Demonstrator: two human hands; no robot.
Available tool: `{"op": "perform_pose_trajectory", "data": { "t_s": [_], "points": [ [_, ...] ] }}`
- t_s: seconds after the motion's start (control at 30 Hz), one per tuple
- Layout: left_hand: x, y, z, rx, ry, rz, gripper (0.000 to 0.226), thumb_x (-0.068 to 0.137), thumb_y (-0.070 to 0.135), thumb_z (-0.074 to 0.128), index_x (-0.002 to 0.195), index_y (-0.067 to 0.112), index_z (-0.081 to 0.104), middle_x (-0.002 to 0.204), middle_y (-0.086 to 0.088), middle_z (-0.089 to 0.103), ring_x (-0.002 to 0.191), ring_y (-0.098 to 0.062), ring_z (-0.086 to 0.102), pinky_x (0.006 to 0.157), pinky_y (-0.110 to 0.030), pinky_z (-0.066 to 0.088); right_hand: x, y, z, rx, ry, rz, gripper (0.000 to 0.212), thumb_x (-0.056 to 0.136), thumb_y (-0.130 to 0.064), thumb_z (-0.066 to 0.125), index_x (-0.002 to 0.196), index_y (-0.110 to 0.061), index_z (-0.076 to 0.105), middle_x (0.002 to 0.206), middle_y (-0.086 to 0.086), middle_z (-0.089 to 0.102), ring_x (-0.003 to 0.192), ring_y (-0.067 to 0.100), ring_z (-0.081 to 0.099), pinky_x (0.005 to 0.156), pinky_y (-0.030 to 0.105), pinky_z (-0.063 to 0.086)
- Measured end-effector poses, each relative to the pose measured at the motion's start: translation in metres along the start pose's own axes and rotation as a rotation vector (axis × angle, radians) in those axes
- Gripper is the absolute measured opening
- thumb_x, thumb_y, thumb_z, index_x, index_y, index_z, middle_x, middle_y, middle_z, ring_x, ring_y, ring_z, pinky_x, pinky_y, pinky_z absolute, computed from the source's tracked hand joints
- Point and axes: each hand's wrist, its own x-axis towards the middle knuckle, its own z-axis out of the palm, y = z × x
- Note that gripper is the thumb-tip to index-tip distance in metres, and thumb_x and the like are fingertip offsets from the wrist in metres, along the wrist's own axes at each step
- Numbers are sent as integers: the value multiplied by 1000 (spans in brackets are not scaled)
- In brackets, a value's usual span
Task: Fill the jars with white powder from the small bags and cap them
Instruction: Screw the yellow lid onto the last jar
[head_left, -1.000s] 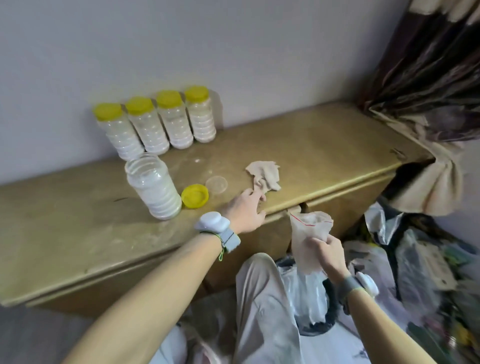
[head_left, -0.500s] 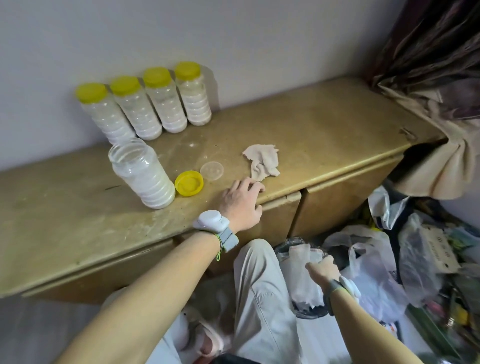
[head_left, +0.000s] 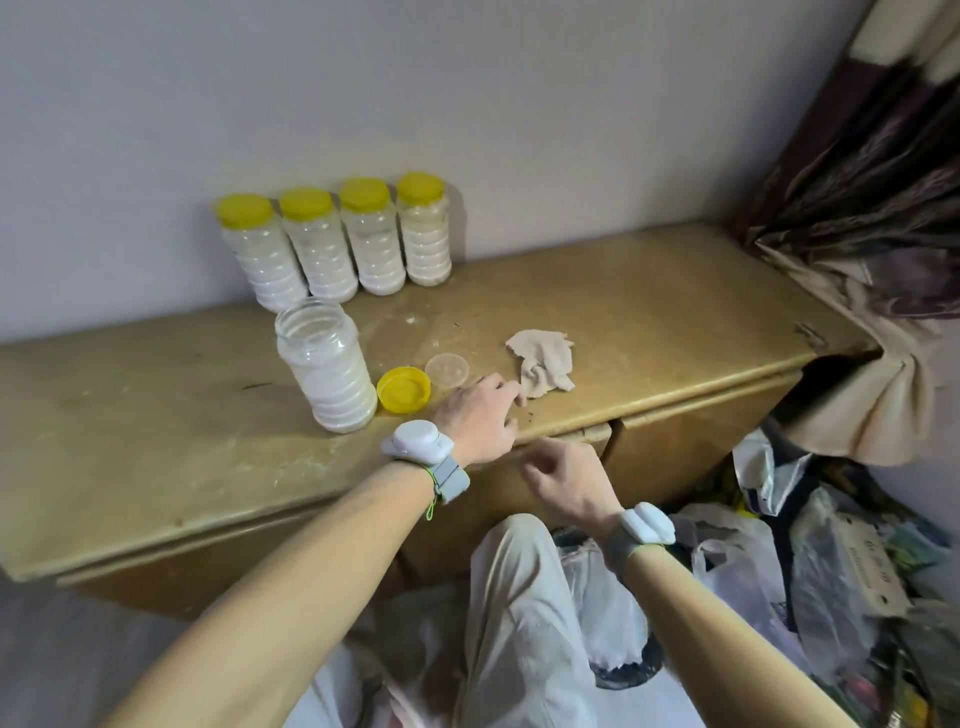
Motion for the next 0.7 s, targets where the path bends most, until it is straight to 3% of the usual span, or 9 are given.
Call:
{"op": "perform_pose_trajectory", "data": {
  "t_s": [0.13, 0.27, 0.37, 0.43, 0.53, 0.7],
  "points": [
    [-2, -33, -44, 56, 137, -21, 28, 94, 25, 54, 121, 27, 61, 124, 1, 57, 119, -23, 51, 95, -35, 40, 43, -59, -10, -45, 67, -85, 15, 83, -28, 57, 92, -24, 68, 80, -8, 66, 80, 18, 60, 72, 32, 50],
    [-8, -65, -92, 164, 256, -40, 28, 93, 29, 55, 120, 29, 61, 124, 3, 57, 121, -20, 49, 97, -36, 36, 87, -91, -5, -195, -80, 1, 32, 86, -33, 58, 118, -28, 58, 112, -3, 63, 103, 25, 60, 92, 40, 48],
    [-23, -94, -133, 245, 336, -101, 30, 93, 33, 54, 123, 30, 61, 127, 2, 58, 123, -20, 49, 101, -37, 34, 113, -113, 1, -344, -181, 14, 42, 89, -33, 55, 130, -32, 51, 128, 2, 50, 109, 31, 57, 87, 38, 44],
    [-34, -110, -151, 250, 344, -157, 32, 94, 39, 54, 124, 31, 60, 129, 3, 58, 124, -21, 48, 101, -38, 34, 126, -121, 2, -415, -261, 19, 44, 89, -35, 56, 133, -32, 52, 135, 4, 47, 123, 34, 49, 94, 40, 43],
    [-52, -126, -157, 138, 294, -249, 40, 92, 54, 55, 126, 33, 57, 133, 5, 55, 125, -21, 48, 99, -39, 40, 137, -129, 9, -465, -347, 3, 40, 88, -32, 58, 127, -26, 59, 134, 8, 53, 127, 34, 46, 108, 41, 37],
    [-70, -141, -144, -315, 314, -354, 49, 86, 59, 66, 128, 38, 54, 132, 6, 53, 116, -19, 55, 87, -30, 41, 145, -134, 21, -474, -330, 46, 30, 85, -28, 62, 113, -20, 60, 121, 11, 63, 115, 33, 55, 96, 35, 45]
  ]
}}
